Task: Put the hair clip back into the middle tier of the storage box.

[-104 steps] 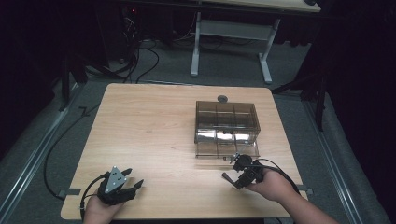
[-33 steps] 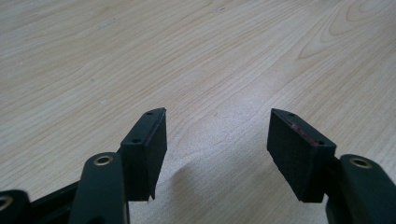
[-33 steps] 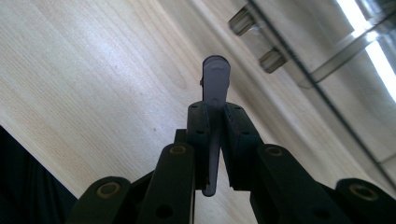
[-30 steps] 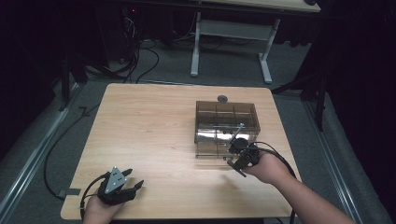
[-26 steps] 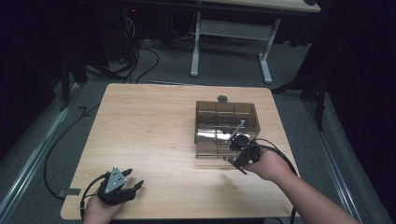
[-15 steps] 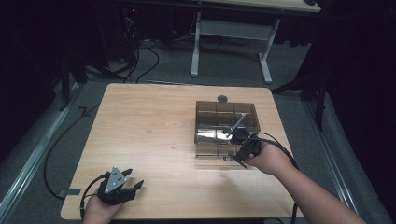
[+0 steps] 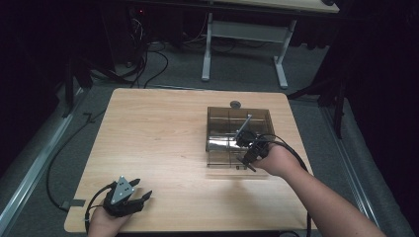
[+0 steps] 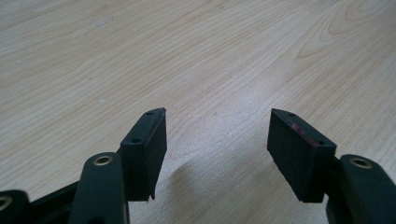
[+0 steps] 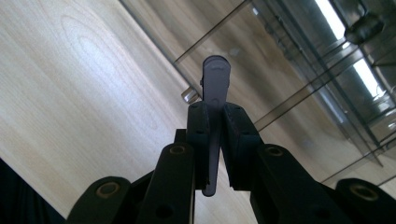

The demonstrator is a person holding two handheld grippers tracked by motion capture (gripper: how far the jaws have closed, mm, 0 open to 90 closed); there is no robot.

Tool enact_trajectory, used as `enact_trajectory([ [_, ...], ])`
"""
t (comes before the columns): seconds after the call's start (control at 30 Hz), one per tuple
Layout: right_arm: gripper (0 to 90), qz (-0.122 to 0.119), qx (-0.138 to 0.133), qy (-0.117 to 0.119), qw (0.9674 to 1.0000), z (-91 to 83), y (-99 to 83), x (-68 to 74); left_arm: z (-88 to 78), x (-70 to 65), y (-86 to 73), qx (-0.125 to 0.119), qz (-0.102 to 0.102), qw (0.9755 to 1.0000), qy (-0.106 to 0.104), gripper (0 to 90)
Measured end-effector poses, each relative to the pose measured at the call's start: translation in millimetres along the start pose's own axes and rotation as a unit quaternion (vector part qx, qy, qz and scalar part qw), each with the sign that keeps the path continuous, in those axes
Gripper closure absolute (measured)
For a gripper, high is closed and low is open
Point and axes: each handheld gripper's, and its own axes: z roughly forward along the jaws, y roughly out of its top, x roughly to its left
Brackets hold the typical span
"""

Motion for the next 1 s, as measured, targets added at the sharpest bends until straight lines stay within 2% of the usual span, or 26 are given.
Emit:
enact_trajectory([
  [0.4,82.0,0.011,-0.002,-0.005,0.9999,5.8,17.1,-12.9,0.6,0.4,0.5,0.004,0.001,1.0000,-0.002,38.2],
  [0.5,82.0,0.008,-0.003,-0.004,1.0000,6.8,19.4,-15.2,0.6,0.4,0.5,0.004,0.001,1.0000,-0.002,38.2],
  [0.77,82.0,0.005,-0.002,-0.007,1.0000,14.2,28.3,-19.2,0.2,0.3,0.3,0.002,0.003,1.0000,-0.002,38.1],
  [1.0,82.0,0.009,0.001,-0.008,0.9999,18.1,28.7,-20.3,-0.1,0.1,0.3,0.004,0.005,1.0000,-0.003,38.1],
])
